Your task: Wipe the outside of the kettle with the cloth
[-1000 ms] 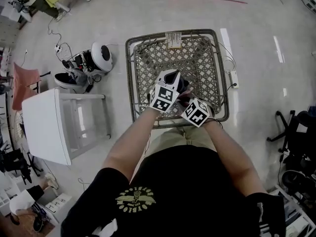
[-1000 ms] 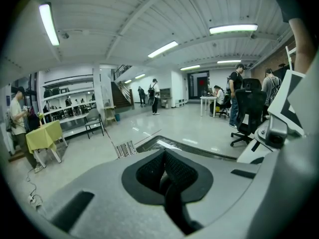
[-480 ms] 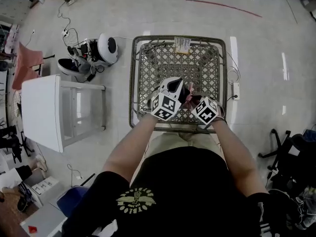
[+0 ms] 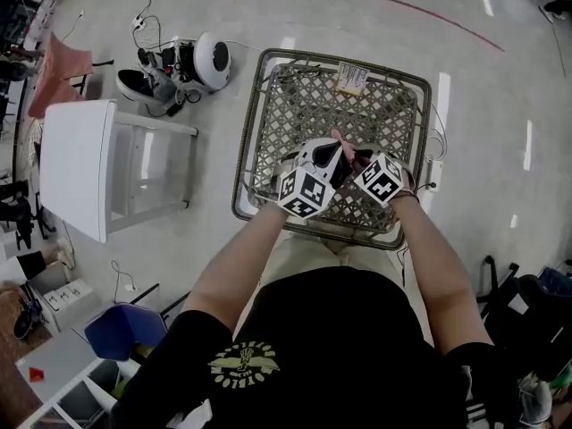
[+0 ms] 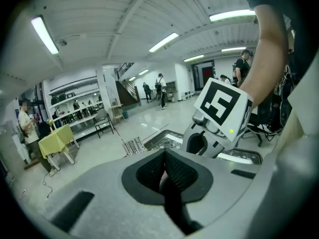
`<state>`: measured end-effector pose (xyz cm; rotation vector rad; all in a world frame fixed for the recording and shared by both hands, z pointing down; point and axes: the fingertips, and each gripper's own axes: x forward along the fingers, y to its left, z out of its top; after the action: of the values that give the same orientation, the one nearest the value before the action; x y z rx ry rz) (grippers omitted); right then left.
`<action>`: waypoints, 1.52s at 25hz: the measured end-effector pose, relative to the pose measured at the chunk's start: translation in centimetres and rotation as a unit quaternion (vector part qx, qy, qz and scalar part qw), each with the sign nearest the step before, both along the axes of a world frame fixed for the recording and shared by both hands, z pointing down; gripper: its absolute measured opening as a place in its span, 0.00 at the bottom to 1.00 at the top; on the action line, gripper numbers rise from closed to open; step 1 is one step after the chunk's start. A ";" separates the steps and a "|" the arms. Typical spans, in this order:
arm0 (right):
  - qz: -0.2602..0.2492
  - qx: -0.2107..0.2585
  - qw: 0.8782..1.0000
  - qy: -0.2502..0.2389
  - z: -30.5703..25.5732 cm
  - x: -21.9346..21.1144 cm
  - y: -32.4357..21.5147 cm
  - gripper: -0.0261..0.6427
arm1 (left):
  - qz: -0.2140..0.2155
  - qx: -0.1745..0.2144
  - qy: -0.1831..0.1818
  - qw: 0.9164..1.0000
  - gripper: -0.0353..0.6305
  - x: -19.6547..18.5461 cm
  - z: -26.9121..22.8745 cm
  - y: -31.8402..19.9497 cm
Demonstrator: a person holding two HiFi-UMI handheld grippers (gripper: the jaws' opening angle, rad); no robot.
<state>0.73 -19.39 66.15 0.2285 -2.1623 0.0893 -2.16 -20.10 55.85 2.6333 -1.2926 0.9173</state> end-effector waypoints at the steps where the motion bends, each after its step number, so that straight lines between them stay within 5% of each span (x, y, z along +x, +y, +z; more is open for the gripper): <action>1: -0.007 0.002 1.000 -0.005 0.0 -0.4 -0.4 0.08 | -0.001 0.002 -0.003 1.000 0.06 0.0 0.1 0.0; 11: -0.083 -0.011 0.996 -0.016 2.6 -1.5 -0.2 0.08 | 0.001 0.005 -0.009 1.000 0.06 -0.2 0.4 0.3; 25: -0.003 -0.070 0.996 -0.050 4.0 0.7 8.2 0.08 | 0.007 0.000 0.003 1.000 0.06 -0.6 0.4 0.7; 33: -0.010 -0.114 0.991 -0.075 1.8 -2.9 13.5 0.08 | 0.012 0.003 -0.008 1.000 0.06 -0.4 0.5 0.5; 38: 0.034 -0.132 0.986 -0.092 0.8 -3.9 14.7 0.08 | 0.016 -0.005 -0.003 1.000 0.06 0.0 0.6 0.6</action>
<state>-3.21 -4.69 66.98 0.1453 -2.2972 0.4473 -2.14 -19.49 56.40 2.6533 -1.2477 0.9344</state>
